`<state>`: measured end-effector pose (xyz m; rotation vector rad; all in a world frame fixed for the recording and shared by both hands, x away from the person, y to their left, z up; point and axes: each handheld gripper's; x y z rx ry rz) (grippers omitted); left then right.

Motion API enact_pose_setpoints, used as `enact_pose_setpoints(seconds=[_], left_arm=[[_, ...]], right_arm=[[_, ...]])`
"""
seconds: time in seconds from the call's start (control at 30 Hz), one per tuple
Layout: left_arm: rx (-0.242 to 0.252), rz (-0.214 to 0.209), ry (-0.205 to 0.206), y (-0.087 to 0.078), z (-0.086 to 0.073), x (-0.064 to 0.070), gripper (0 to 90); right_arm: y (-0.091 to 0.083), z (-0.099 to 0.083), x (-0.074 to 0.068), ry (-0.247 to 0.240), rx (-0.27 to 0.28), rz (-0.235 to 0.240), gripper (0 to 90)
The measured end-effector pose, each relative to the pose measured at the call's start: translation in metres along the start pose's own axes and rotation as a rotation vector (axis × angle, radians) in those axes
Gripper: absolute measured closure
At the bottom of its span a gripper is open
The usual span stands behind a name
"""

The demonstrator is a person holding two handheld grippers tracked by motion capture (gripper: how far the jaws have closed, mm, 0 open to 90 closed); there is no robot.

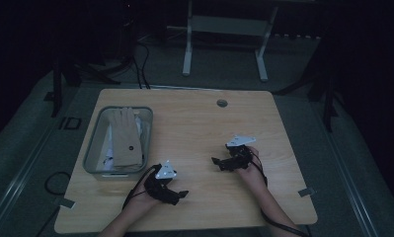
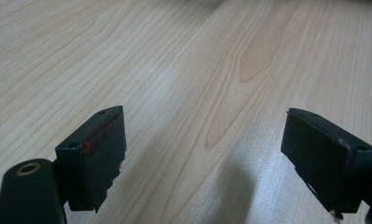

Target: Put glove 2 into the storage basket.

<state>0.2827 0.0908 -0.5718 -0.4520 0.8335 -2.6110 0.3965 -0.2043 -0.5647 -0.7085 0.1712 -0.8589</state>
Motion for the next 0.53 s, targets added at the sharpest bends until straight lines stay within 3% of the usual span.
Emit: enact_pose_setpoints(seconds=[0.53], left_arm=[[0.017,0.009,-0.001,-0.0013,-0.0025,0.0010,14.3]], right_arm=[[0.0009,-0.0042,0.0046,0.009,-0.008,0.007,13.7]])
Point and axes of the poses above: each handheld gripper's, and its own axes: y roughly forward along the jaws, z roughly out of its top, x roughly to its right, and after that the axes turned 10 degrees about -z, right-handed
